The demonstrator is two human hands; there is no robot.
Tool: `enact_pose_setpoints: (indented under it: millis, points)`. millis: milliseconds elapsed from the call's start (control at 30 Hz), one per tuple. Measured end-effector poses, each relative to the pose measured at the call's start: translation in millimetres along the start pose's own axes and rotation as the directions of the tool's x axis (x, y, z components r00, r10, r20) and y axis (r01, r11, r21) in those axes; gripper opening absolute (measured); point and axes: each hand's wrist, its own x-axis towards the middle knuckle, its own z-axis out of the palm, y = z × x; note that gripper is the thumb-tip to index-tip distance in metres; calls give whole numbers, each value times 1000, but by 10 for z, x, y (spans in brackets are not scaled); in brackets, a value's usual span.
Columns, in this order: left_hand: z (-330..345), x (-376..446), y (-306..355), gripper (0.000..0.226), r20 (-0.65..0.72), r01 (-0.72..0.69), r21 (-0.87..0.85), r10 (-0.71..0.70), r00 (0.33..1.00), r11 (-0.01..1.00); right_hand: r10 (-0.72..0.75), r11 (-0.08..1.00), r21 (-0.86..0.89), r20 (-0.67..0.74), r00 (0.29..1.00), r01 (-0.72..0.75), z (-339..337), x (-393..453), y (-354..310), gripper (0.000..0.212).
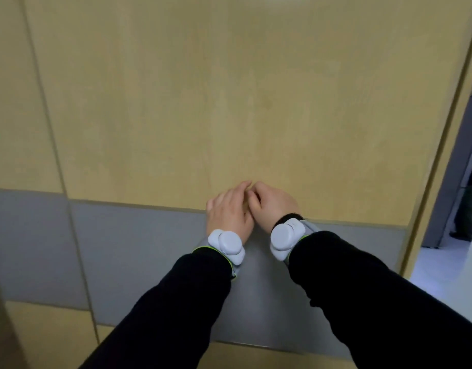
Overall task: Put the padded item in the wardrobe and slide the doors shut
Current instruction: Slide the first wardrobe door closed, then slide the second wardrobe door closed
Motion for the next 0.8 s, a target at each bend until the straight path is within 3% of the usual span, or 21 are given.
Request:
enact_pose_setpoints:
  millis: [433,800]
  points:
    - [-1594,-45,-2336,39,-26,146,182,-144,989,972,-99,980,171,-11,995,100,1202,405,-2320,27]
    - [-2612,-253,-3873,63,-70,223,388,-213,975,894,-259,935,266,51,965,236,2126,722,-3807,25]
